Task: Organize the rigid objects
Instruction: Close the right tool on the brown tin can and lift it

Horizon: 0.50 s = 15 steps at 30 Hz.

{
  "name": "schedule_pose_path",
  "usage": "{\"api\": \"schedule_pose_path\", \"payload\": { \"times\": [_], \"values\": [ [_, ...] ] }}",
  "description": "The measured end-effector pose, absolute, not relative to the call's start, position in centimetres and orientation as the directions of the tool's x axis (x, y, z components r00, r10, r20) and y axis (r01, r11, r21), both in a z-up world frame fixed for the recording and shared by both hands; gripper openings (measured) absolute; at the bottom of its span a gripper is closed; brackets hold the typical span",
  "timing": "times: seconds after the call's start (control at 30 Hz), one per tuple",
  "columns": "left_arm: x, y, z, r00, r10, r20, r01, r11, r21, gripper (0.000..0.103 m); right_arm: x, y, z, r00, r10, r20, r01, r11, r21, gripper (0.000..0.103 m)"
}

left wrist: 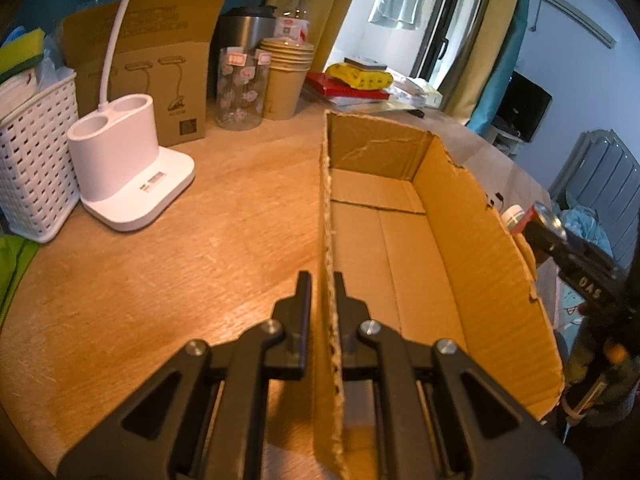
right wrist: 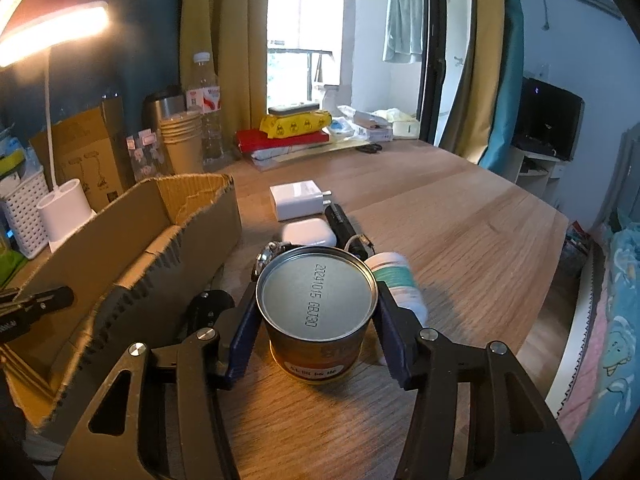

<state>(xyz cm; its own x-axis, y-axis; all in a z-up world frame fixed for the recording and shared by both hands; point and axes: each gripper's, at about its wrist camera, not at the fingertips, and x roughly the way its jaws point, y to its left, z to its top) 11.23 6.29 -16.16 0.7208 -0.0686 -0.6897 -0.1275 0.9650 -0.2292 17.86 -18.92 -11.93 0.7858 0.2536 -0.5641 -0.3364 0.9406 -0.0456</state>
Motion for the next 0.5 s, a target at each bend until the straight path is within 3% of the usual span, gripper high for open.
{"api": "schedule_pose_path", "payload": {
  "times": [0.5],
  "values": [
    [11.3, 5.9, -16.2, 0.716, -0.061, -0.695, -0.125, 0.969, -0.214, 0.009, 12.9, -15.7, -4.9, 0.811, 0.394, -0.431, -0.455, 0.889, -0.043, 0.057]
  ]
}}
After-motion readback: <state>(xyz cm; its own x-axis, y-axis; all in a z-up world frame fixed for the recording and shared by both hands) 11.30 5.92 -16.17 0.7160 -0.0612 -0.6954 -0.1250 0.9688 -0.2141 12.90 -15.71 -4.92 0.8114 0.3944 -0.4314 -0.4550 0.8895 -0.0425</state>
